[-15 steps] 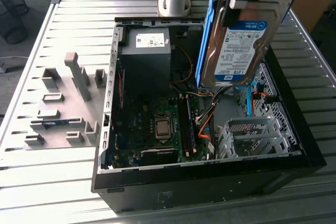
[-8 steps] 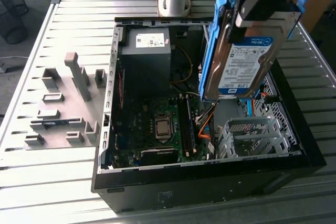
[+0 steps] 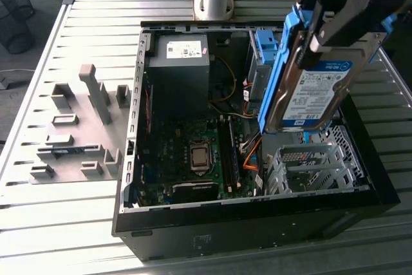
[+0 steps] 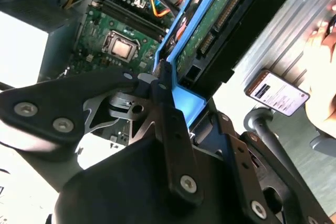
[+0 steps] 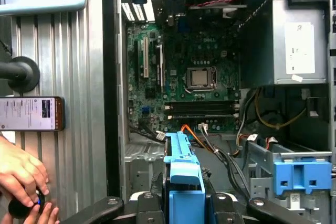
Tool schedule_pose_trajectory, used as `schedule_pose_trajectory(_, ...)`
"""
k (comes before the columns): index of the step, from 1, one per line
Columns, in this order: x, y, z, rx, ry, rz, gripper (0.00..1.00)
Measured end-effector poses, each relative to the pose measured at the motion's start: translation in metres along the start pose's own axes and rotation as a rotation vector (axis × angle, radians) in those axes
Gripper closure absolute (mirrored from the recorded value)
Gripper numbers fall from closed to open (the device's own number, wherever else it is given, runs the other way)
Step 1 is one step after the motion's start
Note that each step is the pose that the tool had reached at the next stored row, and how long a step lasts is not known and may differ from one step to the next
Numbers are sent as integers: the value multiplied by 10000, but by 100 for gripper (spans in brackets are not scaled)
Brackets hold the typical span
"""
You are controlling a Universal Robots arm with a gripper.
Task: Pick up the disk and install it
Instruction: 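Insert the disk into the insertion slot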
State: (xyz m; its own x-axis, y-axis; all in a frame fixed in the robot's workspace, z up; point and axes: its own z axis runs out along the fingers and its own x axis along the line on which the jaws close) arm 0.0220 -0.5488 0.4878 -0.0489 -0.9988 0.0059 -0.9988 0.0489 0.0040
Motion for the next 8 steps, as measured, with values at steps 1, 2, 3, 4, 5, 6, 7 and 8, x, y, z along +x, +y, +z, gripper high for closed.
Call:
schedule_pose_trajectory(1,25,-9,11,-1,0,0,64)
schedule_pose_trajectory(2,40,-22,22,0,1,1,64)
schedule_pose_trajectory(3,47,-43,34,0,-1,1,64)
schedule_pose_trajectory(4,52,-69,45,0,0,1,64)
schedule_pose_trajectory(5,57,-97,56,0,1,0,64)
schedule_pose_trajectory(6,61,-124,67,0,1,0,64)
schedule_pose_trajectory(7,65,-153,78,0,1,0,64)
schedule_pose_trajectory(8,68,-185,89,0,1,0,64)
